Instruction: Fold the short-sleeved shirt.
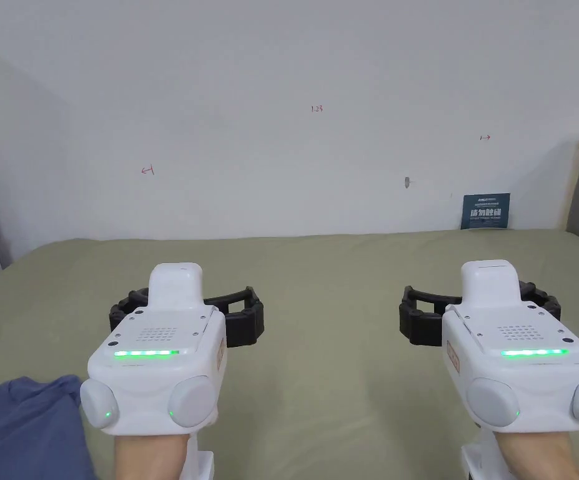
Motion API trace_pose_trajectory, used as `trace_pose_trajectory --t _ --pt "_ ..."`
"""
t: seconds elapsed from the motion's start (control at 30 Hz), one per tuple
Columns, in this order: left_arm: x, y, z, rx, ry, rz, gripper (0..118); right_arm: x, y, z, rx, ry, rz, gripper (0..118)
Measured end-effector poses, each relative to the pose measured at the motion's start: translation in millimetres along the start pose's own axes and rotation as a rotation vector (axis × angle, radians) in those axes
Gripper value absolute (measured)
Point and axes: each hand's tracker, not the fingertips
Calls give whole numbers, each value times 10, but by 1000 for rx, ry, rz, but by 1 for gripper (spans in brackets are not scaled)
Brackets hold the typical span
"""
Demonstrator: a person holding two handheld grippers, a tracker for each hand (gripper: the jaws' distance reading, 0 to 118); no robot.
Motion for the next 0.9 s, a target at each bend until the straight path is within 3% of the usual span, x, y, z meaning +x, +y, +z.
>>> trace_pose_trajectory --t 0.9 --pt "9 17 56 6 2 -6 118 -20 -13 39 -10 18 11 118"
